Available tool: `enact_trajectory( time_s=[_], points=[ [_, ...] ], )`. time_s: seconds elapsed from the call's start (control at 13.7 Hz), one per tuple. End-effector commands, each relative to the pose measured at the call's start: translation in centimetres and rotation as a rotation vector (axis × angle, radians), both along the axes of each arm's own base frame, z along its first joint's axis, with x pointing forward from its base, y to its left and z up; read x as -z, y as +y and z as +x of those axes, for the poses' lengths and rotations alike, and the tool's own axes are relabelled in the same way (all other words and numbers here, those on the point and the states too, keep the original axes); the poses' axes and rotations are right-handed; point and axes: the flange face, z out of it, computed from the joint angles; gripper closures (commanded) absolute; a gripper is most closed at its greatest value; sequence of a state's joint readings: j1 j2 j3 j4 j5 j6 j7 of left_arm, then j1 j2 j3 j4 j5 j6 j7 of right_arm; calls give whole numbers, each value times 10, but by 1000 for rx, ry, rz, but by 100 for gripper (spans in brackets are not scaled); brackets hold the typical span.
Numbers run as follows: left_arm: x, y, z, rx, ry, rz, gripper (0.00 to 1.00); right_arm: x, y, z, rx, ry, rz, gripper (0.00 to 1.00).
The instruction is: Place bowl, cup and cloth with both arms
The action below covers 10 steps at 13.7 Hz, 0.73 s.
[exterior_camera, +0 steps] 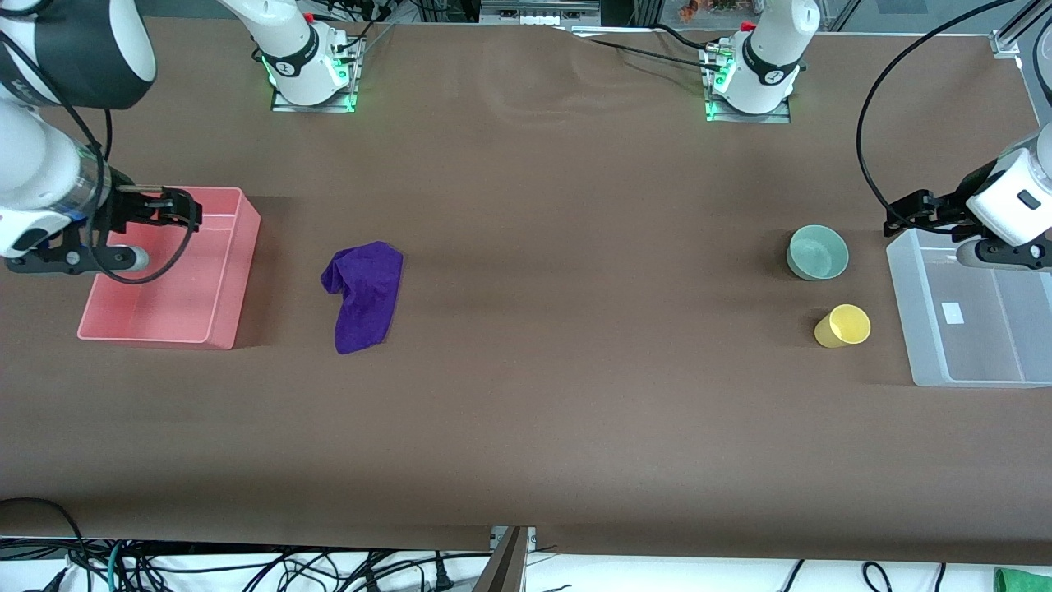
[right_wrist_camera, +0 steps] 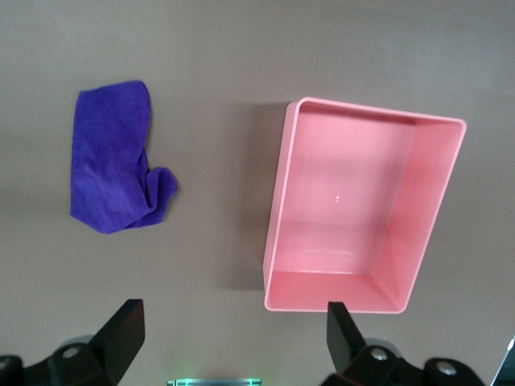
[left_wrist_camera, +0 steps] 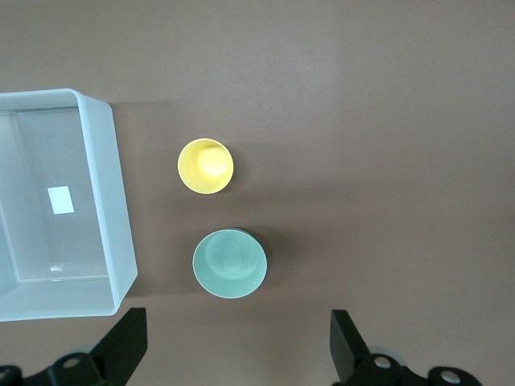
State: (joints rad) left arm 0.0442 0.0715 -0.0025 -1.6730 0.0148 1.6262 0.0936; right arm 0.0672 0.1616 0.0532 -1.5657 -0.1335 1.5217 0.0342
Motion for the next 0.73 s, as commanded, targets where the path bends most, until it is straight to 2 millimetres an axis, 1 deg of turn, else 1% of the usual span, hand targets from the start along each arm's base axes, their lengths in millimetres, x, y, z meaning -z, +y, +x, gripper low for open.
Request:
enact_trajectory(
  time_s=[0.0,0.07,0.15,0.29,0.44,0.51,0.59,0.66],
  points=[
    [-1,-2,0,2,-10,-5,0,13,22,-7,-15,-4,6,0],
    [-1,-3,0,4,-10,-5,0,26,28,-6,20,-9,39,0],
    [0,-3,0,2,-8,-5,0,43,32,-6,55,-11,79,0],
    [0,-4,1,1,-10,-3,0,90,35,-9,56,-30,96,0],
    [0,-4,2,2,-16,0,0,141,39,-17,102,-46,108,0],
    [1,-4,3,3,-23,0,0,164,51,-21,112,-42,115,0],
    [3,-5,4,7,-20,0,0,182,60,-24,139,-48,115,0],
    [11,-6,7,14,-6,-2,0,198,72,-29,169,-57,115,0]
  ],
)
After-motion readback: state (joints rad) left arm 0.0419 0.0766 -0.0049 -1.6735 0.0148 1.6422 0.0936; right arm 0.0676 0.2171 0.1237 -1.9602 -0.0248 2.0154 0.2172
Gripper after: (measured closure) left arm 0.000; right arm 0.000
